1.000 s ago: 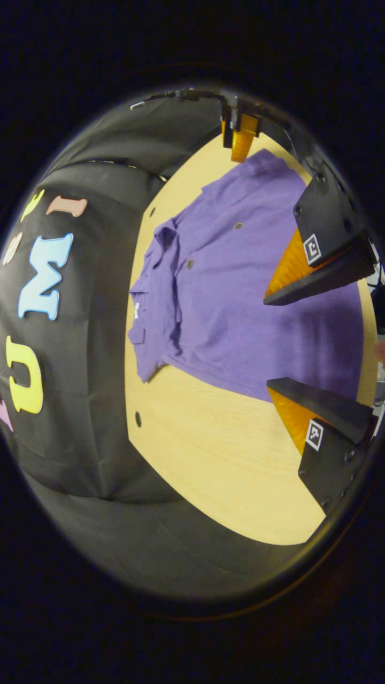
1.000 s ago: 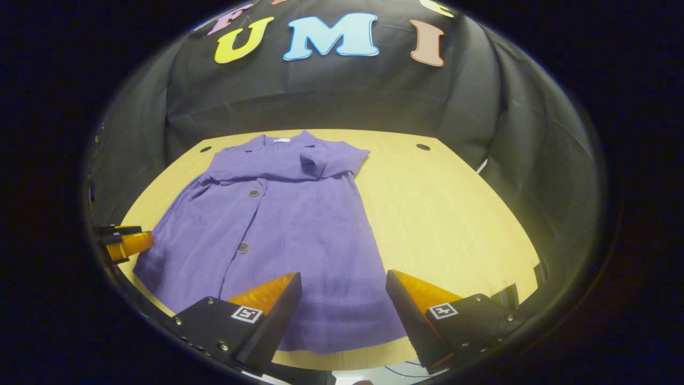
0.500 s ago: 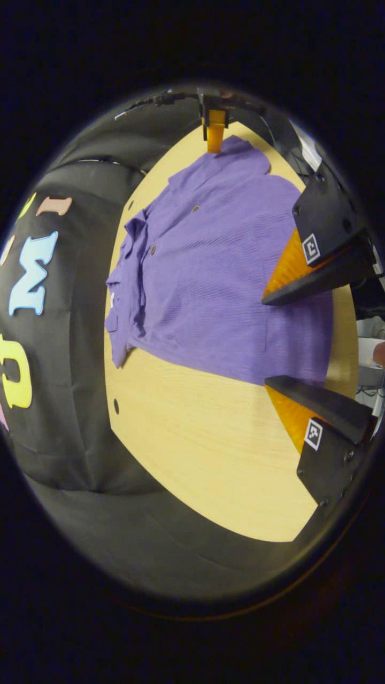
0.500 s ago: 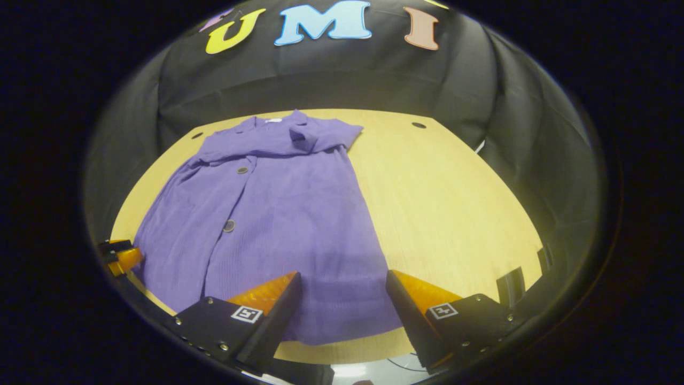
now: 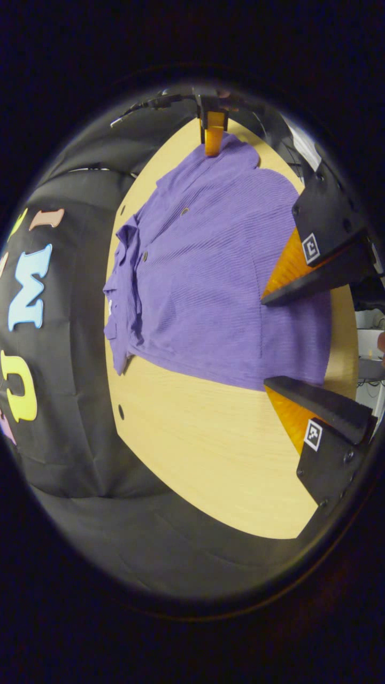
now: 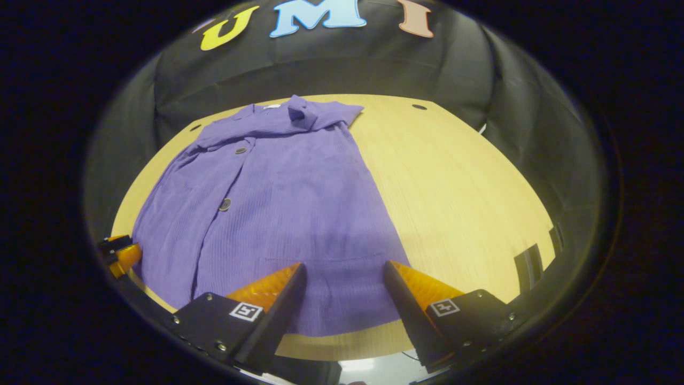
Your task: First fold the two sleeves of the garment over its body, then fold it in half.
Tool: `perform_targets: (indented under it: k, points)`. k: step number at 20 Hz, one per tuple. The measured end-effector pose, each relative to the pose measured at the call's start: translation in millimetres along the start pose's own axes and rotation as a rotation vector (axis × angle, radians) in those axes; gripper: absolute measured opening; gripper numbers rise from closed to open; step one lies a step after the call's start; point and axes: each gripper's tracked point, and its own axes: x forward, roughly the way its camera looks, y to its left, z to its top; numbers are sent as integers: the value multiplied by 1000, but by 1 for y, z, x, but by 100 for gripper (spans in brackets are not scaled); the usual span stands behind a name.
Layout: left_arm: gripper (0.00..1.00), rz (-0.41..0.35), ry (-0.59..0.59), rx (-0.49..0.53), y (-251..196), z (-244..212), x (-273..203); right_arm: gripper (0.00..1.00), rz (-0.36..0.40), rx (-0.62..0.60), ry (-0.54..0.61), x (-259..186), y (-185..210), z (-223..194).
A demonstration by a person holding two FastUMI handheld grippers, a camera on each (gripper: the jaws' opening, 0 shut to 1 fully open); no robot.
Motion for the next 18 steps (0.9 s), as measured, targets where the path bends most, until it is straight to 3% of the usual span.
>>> perform_targets:
  k: [3, 4, 6, 8, 9, 10, 11, 12, 14, 16, 17, 18]
  points:
    - [93, -11, 4, 12, -10, 3, 3, 99, 5, -12, -6, 1, 2, -1]
    - [88, -21, -1, 18, -15, 5, 3, 99, 0, -15, -8, 1, 3, -2]
    - [82, -41, -11, 36, -25, 7, 5, 89, 16, -16, -14, 2, 10, -1]
    - [68, -61, -22, 51, -35, 9, 7, 79, 11, -22, -9, 2, 13, -1]
    - [57, -69, -26, 60, -39, 11, 8, 76, 13, -25, 5, 2, 12, -1]
    - [51, -82, -29, 59, -44, 11, 9, 76, 32, -4, 1, 2, 15, 1]
    - [42, -94, -28, 63, -48, 11, 9, 53, 23, 57, -6, 3, 17, 6]
    - [43, -95, -32, 79, -49, 11, 10, 30, 21, 85, -3, 5, 17, 5]
    - [27, -113, -27, 40, -52, 14, 9, 30, 15, 92, -11, 8, 17, 7]
    - [26, -115, -15, 8, -54, 14, 11, 6, 19, 132, -8, 6, 19, 8]
    - [7, -118, -10, -12, -53, 18, 11, 6, 26, 139, -6, 6, 19, 9]
    - [8, -121, 2, -28, -56, 19, 13, 6, 30, 137, -16, 6, 18, 13]
